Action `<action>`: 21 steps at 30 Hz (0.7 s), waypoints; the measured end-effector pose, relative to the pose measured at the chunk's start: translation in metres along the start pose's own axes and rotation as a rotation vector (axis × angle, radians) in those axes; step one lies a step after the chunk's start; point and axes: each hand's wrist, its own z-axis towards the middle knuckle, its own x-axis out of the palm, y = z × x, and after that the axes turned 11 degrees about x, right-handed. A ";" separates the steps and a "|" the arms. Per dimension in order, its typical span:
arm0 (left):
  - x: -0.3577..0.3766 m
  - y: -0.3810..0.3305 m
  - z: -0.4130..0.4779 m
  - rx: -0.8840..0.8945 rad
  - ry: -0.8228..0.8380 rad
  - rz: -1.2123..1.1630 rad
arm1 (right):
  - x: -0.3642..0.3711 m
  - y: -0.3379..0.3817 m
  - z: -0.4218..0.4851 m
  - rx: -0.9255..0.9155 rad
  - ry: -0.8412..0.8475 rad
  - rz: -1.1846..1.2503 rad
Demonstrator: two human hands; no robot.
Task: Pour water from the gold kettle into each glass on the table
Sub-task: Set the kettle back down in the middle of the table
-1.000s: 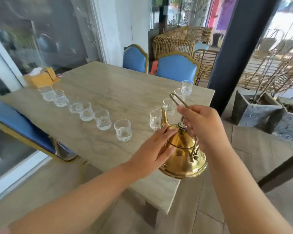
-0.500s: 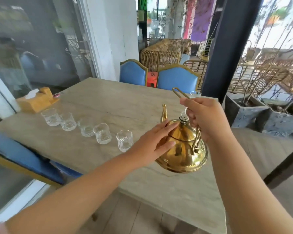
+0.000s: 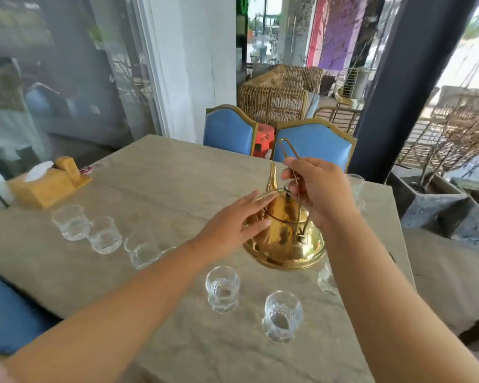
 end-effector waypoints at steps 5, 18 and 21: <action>0.000 0.070 0.022 -0.041 0.136 0.045 | 0.033 -0.029 0.067 0.188 0.008 0.033; 0.015 0.199 0.064 -0.038 0.326 -0.260 | 0.090 -0.089 0.144 0.328 -0.267 0.199; 0.021 0.217 0.068 -0.024 0.350 -0.305 | 0.094 -0.098 0.149 0.345 -0.301 0.237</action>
